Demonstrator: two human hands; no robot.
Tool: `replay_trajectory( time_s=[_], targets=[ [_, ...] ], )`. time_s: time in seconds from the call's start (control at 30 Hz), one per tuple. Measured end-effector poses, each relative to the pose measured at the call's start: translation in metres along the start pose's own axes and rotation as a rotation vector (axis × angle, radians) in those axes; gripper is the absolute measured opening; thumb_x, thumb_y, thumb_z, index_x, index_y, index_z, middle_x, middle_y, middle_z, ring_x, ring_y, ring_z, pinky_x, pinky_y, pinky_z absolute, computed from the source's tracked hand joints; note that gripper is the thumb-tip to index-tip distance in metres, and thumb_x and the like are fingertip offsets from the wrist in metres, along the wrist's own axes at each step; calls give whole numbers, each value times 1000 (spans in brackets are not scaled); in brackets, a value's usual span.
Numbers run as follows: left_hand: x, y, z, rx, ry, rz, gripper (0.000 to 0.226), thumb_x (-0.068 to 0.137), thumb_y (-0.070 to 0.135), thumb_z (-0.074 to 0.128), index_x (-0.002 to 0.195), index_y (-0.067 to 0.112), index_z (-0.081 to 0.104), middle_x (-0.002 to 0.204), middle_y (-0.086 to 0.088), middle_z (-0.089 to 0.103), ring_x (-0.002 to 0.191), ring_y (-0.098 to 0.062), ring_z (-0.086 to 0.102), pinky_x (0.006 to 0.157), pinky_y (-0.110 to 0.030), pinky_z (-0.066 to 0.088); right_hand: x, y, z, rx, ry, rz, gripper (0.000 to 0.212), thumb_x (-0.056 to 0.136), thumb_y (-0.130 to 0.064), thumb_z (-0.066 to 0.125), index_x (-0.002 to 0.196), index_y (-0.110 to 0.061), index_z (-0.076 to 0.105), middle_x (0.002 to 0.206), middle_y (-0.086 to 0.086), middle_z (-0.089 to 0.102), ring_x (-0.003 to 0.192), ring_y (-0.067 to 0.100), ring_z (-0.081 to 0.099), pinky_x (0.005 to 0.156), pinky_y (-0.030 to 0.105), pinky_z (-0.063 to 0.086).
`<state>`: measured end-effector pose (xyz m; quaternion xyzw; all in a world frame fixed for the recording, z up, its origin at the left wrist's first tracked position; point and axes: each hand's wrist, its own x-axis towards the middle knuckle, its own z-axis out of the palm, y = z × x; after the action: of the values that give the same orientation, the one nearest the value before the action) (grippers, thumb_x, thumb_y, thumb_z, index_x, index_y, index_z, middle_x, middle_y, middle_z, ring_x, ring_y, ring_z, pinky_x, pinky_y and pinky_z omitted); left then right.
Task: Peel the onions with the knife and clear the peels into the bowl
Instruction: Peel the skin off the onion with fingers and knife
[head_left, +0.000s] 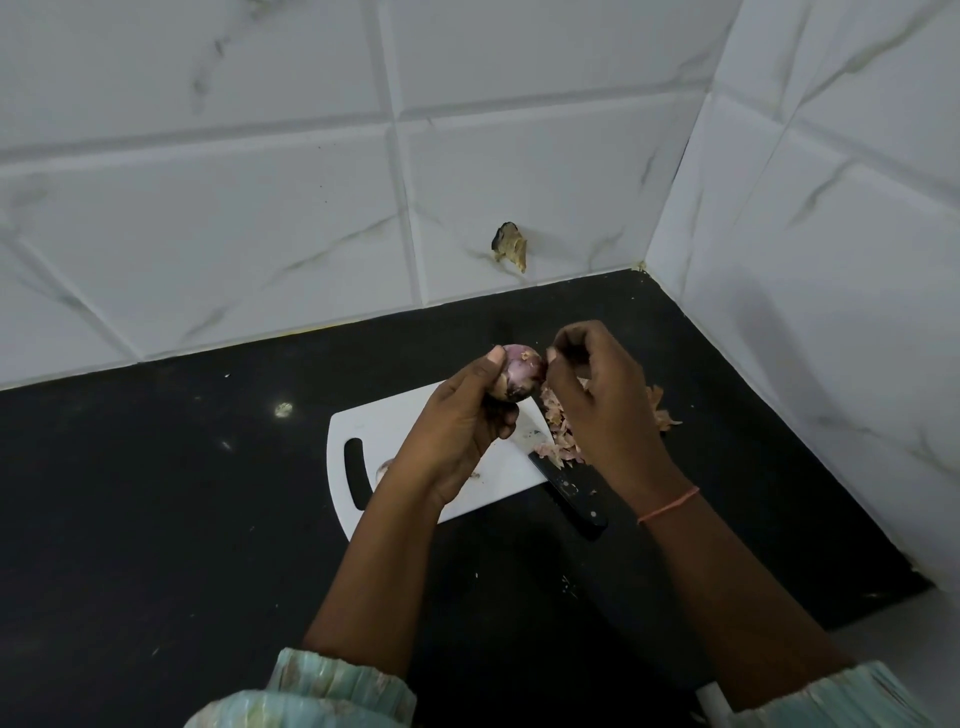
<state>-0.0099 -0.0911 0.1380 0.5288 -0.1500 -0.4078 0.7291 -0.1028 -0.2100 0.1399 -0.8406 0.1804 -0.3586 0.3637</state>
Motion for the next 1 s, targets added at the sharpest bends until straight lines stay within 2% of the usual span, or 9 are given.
replay_trajectory(
  time_s=[0.1,0.23,0.33,0.43,0.53,0.63,0.7,0.87,1.0],
  targets=[
    [1,0,2,-44,30,-62,31,104,32,45,107,8,65,80,-7,60,59,-12,51,57,-24,42,4,2,-3,80,64,121,5,89,-12,67,88,-12,63,82,-7,64,78,4,62,70,11,49],
    [1,1,4,-221,17,-148,39,104,34,37,114,5,61,106,-22,57,56,-12,50,52,-21,44,4,20,-8,98,226,341,14,84,-12,75,85,-15,61,81,-6,65,75,3,62,69,12,51],
    [2,1,3,-265,11,-168,40,104,34,35,112,5,61,109,-22,53,56,-12,49,50,-21,44,3,41,-15,-24,165,394,17,91,-4,63,98,-19,65,99,-3,67,84,2,61,81,21,55],
    [2,0,4,-260,-3,-176,39,104,34,35,113,6,62,95,-16,57,57,-13,49,51,-22,44,2,40,-17,-4,47,409,24,101,-19,48,118,-15,65,106,-3,66,89,8,63,72,9,47],
    [3,-2,5,-191,4,-150,38,103,33,36,110,7,63,79,-8,57,59,-14,49,57,-24,42,-1,18,-14,112,31,237,24,97,-25,59,119,-16,65,108,-9,67,101,1,63,83,12,49],
    [3,-4,6,-83,16,-77,37,105,30,34,111,10,65,78,-6,56,65,-15,45,63,-28,38,-2,1,-7,142,-61,29,24,89,-23,71,112,-15,69,106,-6,70,98,4,66,83,15,52],
    [3,-4,6,-14,34,-44,37,105,28,34,117,10,65,79,-5,56,67,-15,43,64,-30,36,0,-3,-4,77,-57,-62,23,86,-24,74,105,-12,71,100,-3,70,91,5,66,80,14,52],
    [1,-2,7,68,69,-11,37,101,27,42,125,6,60,76,-4,54,65,-15,40,60,-30,32,-3,-3,1,49,38,-153,15,84,-19,75,92,-5,75,89,3,71,82,10,67,74,24,57],
    [2,-4,4,96,53,4,38,94,33,48,120,9,63,72,0,56,63,-15,39,57,-29,33,-1,1,0,20,38,-179,8,85,-11,75,89,-4,75,87,4,72,81,13,68,73,30,57]
  ],
)
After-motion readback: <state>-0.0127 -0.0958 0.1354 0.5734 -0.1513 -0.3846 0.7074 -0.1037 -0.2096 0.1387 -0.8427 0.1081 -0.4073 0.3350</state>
